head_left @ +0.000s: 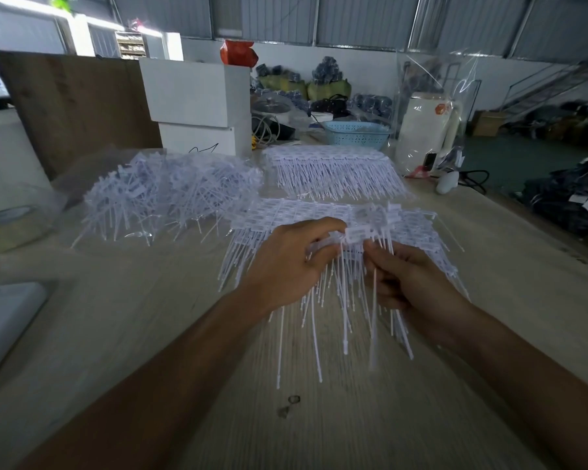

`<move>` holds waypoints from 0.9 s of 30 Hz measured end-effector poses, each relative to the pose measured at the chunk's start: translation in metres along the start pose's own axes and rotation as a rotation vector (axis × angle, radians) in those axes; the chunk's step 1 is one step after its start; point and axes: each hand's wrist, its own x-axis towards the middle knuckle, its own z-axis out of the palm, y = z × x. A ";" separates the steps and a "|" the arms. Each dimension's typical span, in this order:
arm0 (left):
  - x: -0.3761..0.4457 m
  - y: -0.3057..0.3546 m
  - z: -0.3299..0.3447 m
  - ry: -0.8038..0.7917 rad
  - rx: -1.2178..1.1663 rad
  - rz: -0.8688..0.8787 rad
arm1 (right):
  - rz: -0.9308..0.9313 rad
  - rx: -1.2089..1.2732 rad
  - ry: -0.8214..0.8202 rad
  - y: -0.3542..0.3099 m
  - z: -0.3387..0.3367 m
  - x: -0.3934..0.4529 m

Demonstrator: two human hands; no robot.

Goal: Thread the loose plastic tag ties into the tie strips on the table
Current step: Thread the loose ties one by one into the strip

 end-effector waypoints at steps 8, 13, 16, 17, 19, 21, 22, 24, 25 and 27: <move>-0.002 0.002 -0.008 -0.143 0.340 0.205 | 0.005 -0.160 -0.013 -0.002 -0.002 0.003; 0.000 -0.001 -0.013 -0.211 0.476 0.267 | 0.037 -0.190 -0.069 0.001 -0.009 0.003; -0.001 -0.005 -0.012 -0.245 0.495 0.248 | 0.009 -0.241 -0.129 0.002 -0.010 0.002; -0.001 -0.006 -0.011 -0.225 0.456 0.228 | 0.004 -0.248 -0.135 0.002 -0.010 0.002; -0.002 -0.007 -0.008 -0.164 0.343 0.137 | -0.007 -0.232 -0.116 0.002 -0.011 0.003; 0.000 -0.008 -0.005 -0.132 0.249 0.017 | -0.015 -0.199 -0.081 0.002 -0.012 0.005; 0.000 -0.008 -0.004 -0.125 0.210 -0.022 | -0.009 -0.183 -0.067 0.002 -0.012 0.006; 0.001 -0.005 -0.002 -0.111 0.141 -0.036 | 0.016 -0.146 -0.050 0.003 -0.012 0.007; 0.001 -0.004 -0.002 -0.109 0.112 -0.029 | 0.030 -0.117 -0.048 0.003 -0.012 0.007; 0.000 -0.001 0.000 -0.117 0.082 -0.022 | 0.058 -0.049 -0.054 0.004 -0.010 0.006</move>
